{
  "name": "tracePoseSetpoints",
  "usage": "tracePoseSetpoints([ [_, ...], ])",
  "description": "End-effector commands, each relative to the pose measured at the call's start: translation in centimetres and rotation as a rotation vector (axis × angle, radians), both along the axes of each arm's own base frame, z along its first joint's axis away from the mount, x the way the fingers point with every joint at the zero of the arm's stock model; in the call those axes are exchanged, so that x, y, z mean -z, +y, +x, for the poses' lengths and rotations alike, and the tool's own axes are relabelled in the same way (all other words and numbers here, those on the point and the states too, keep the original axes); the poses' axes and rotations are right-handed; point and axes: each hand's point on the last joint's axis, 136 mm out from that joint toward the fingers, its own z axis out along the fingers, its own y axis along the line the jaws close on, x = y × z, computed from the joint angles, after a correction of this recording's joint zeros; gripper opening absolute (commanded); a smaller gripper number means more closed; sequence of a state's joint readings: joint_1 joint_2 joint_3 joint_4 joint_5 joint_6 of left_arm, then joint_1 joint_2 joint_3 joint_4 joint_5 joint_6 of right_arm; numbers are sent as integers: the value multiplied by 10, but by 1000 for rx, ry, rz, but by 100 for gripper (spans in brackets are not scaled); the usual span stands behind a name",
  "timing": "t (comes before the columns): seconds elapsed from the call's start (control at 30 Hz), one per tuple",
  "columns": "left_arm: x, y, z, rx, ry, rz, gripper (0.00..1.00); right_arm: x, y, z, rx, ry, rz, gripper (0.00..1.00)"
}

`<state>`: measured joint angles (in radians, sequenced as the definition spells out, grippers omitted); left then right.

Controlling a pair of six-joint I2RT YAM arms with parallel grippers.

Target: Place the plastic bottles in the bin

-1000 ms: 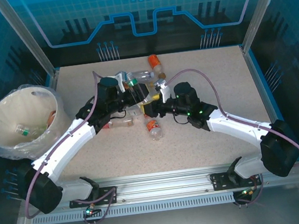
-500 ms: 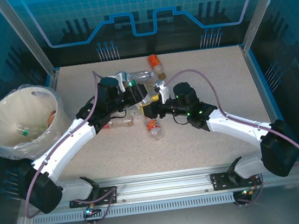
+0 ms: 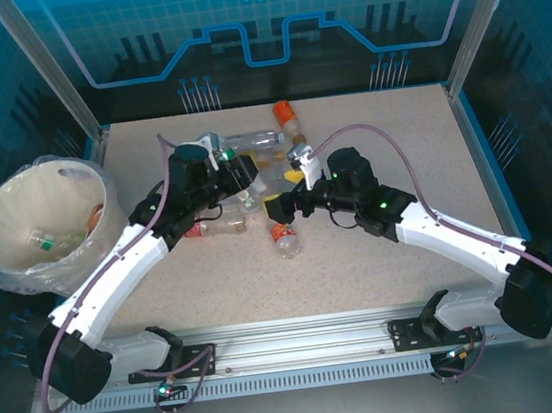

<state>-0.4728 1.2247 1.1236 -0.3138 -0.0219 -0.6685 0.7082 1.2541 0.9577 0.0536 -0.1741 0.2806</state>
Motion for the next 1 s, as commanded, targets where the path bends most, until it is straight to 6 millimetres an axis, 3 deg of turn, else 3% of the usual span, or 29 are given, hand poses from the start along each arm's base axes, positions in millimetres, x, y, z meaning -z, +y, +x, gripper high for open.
tracePoseSetpoints([
  [0.0,-34,44,-6,-111,-79,85,53,-9,-20,3,89,-57,-74,100],
  [0.27,-96,138,-43,-360,-207,329,53,-7,-46,12,212,-80,-100,100],
  [0.57,-168,224,-85,-700,-335,553,52,-8,-42,17,209,-70,-85,100],
  [0.77,-184,262,-100,-861,-328,574,51,-7,-39,17,190,-60,-89,100],
  [0.97,-173,298,-104,-977,-240,592,51,-9,-36,17,178,-64,-88,100],
])
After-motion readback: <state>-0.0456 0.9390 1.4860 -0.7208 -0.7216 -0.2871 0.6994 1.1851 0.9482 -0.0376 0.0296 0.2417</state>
